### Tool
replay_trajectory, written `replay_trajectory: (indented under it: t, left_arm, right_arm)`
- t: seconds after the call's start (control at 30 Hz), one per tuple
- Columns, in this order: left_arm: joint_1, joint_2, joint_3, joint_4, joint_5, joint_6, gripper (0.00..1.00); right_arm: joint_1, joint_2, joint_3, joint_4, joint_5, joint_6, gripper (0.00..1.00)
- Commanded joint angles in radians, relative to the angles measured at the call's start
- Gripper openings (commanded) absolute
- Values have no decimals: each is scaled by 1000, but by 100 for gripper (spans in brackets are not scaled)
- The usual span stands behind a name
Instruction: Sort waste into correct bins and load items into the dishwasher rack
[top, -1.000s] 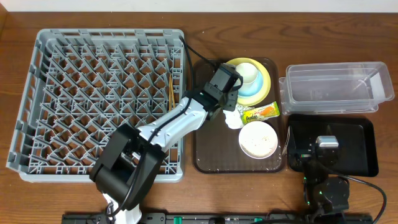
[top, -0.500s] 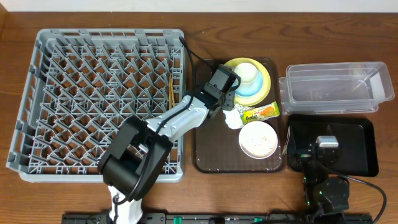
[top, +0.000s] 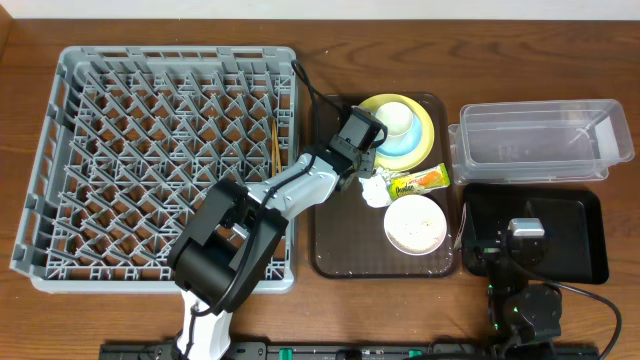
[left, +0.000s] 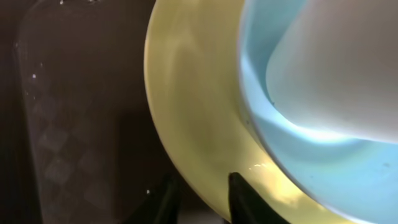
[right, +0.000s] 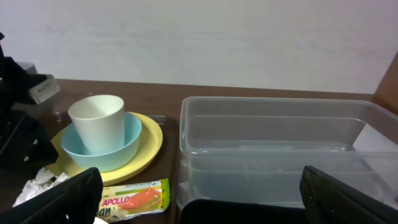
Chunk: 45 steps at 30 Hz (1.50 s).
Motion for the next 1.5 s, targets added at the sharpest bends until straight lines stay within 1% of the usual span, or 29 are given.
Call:
replay_trajectory:
  t: [0.0,0.43,0.53,0.73,1.0,1.03,1.13,1.17,1.3,1.47]
  left_arm:
    - [4,13,-6,-5,-16,10,27]
    - [4,10,-5,-103,-16,10,26]
    - [4,10,-5,-116,-17,11,27]
    - [21,-16,-5,-181,-20,71,28]
    - [64,-90,-5,-257,-20,70,27]
    - [67,-98,-5,-261,-20,70,29]
    - [69,-121,-5,-266,-19,70,40]
    - [69,-128,-5,-267,-19,70,41]
    - [69,-172,-5,-283,-19,70,41]
    - [68,-322,-5,-340,-10,70,39]
  right_arm:
    - [-7,0,-2,-4,0,-4,99]
    - [-7,0,-2,-4,0,-4,99]
    - [-7,0,-2,-4,0,-4,99]
    - [-7,0,-2,-4,0,-4,99]
    - [-7,0,-2,-4,0,-4,99]
    - [-7,0,-2,-4,0,-4,99]
    - [-7,0,-2,-4,0,-4,99]
    - [-7,0,-2,-4,0,-4,99]
    - [-7,0,-2,-4,0,-4,99]
    - [-7,0,-2,-4,0,-4,99]
